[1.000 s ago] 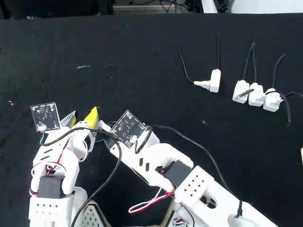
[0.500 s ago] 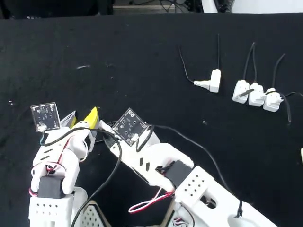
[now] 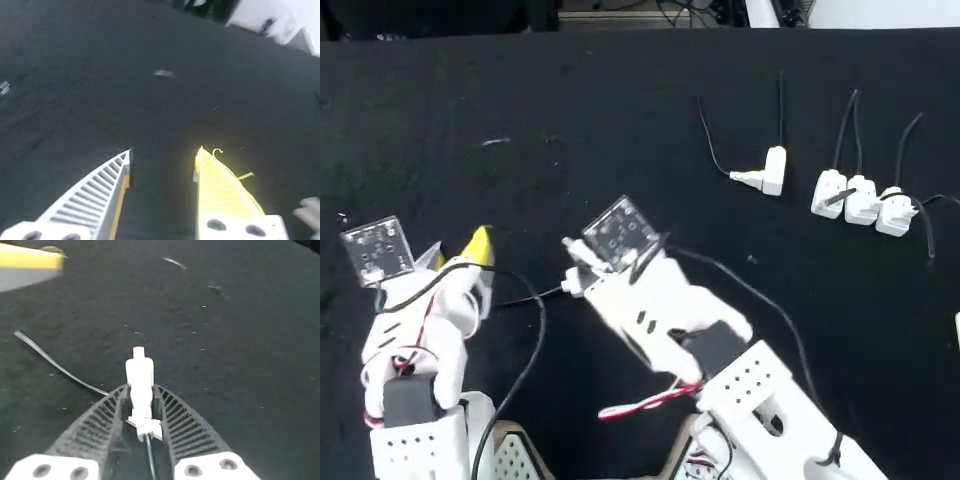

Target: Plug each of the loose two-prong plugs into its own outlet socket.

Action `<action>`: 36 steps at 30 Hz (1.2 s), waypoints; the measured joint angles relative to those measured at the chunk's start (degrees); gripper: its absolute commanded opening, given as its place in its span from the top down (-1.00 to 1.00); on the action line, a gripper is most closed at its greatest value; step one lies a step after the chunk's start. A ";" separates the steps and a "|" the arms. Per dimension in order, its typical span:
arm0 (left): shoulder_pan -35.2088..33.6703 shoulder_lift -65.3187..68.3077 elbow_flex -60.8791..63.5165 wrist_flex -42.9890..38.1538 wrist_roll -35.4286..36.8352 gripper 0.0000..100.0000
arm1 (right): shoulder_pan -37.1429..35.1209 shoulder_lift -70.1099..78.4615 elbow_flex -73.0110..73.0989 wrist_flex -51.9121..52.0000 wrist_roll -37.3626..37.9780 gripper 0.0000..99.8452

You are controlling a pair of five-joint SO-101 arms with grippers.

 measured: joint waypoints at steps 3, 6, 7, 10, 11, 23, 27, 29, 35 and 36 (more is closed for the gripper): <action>-3.52 -0.09 0.00 3.96 -4.57 0.57 | 2.20 3.96 -5.80 5.98 0.79 0.98; -5.71 -0.44 1.41 6.07 -10.37 0.57 | 3.52 11.78 -13.98 12.84 2.73 0.98; -6.42 -0.44 2.73 6.24 -12.22 0.57 | 3.69 15.30 -17.41 15.47 2.90 0.98; -8.00 -0.09 6.95 6.33 -16.35 0.57 | 3.78 27.43 -29.19 24.97 3.08 0.98; -8.35 -0.09 8.18 6.33 -17.23 0.57 | 3.78 31.56 -33.58 28.40 3.08 0.98; -8.70 0.00 12.22 6.51 -19.34 0.57 | 4.04 78.07 -82.46 61.36 -4.75 0.98; -8.70 0.00 12.31 6.51 -19.34 0.57 | 4.92 87.56 -88.88 61.45 -7.56 0.98; -8.70 0.00 12.31 6.51 -19.34 0.57 | 5.19 88.62 -89.58 61.45 -8.00 0.98; -8.70 0.00 12.31 6.51 -19.34 0.57 | 5.19 88.88 -89.67 61.45 -8.26 0.98; -8.70 0.00 12.31 6.51 -19.34 0.57 | 5.27 88.88 -89.23 61.45 -8.26 0.98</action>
